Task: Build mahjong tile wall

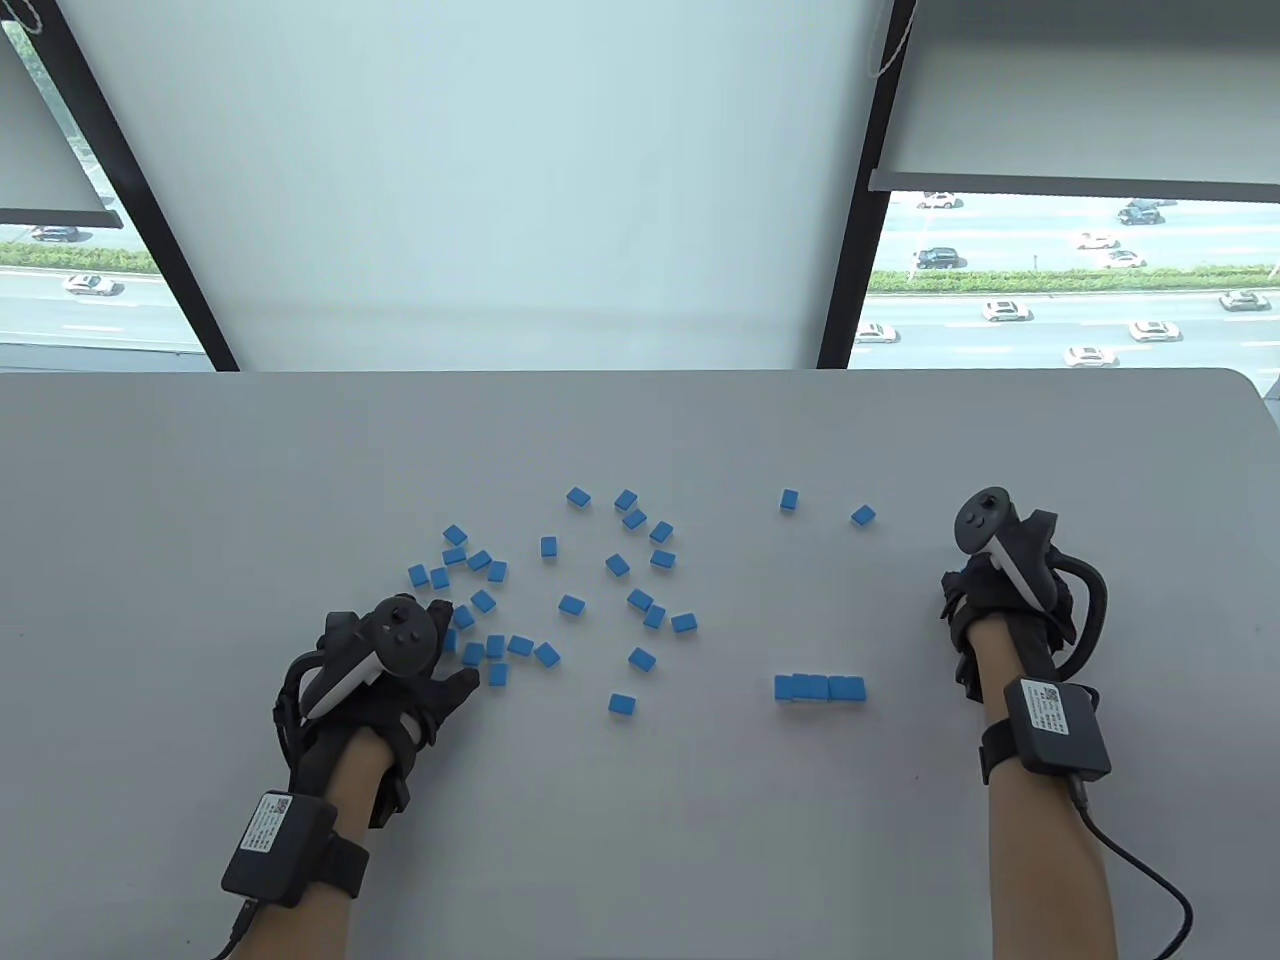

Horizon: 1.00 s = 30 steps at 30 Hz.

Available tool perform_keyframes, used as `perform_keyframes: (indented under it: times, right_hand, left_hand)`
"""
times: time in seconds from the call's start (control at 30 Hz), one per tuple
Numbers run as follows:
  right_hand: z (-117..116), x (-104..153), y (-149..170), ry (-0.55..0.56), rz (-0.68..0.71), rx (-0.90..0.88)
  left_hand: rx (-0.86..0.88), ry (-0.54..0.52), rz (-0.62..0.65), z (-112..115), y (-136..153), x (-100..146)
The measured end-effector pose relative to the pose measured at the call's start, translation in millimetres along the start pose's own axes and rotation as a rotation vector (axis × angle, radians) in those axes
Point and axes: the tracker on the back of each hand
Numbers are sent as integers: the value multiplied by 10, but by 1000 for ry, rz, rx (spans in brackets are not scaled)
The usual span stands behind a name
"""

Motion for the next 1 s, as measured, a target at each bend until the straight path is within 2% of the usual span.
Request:
perform_keyframes:
  times: [0.07,0.23,0.43,0.73,0.87,1.0]
  right_hand:
    - [-25,-1,-48,9,17,56]
    - [-53,5,-72,-27,43,30]
    - [-27,94,-93,30,97,34]
    - [576,470,-179,173,185,-91]
    - [859,770,-197,233,261,-140]
    - [1008,1083,-194,248,326,-199]
  left_hand:
    - [-2,1,0,0,-4,5]
    - [5,-8,1,-17,5,16]
    - [17,-12,-2,-24,22,23]
    - [36,-20,12,-41,30,60]
    - [34,-26,27,-49,4,78]
    - [29,-24,35,-45,-20,76]
Point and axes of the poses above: the tracker on the back of each hand, its own y axis roughly to the little-finger side, its own x axis roughly from the fingertips to the wrist, z = x × y, and after that the axes turned 13 degrees about y, right-handed
